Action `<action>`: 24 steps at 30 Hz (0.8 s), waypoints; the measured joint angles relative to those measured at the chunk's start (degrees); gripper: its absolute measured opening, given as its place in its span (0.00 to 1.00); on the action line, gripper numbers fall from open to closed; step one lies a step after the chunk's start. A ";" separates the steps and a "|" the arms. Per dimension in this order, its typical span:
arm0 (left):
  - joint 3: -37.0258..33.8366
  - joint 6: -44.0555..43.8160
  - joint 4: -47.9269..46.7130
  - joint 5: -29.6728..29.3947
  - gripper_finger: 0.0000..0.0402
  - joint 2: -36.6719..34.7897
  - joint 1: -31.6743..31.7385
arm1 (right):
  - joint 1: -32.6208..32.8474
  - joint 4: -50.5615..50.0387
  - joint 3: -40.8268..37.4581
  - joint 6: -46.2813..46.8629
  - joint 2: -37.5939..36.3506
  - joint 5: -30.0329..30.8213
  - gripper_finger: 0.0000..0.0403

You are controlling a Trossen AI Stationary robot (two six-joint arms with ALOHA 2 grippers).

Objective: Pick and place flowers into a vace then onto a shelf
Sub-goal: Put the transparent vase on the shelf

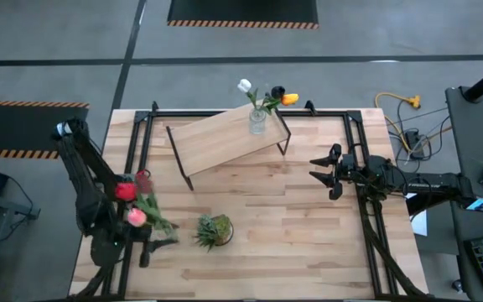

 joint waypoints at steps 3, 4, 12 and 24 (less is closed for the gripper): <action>6.37 1.30 -10.34 -0.37 0.38 0.18 4.37 | 0.01 0.01 0.00 -0.01 -0.01 0.00 0.48; 8.28 2.31 -12.66 -0.94 0.38 0.24 5.82 | 0.00 0.01 0.00 -0.04 -0.01 0.02 0.48; 18.95 21.92 -14.41 -1.34 0.38 0.24 18.81 | 0.01 -0.11 0.00 -1.48 0.01 4.14 0.48; 21.89 30.45 -10.67 12.30 0.38 0.26 50.81 | -0.01 2.85 0.00 -3.09 -0.01 4.48 0.48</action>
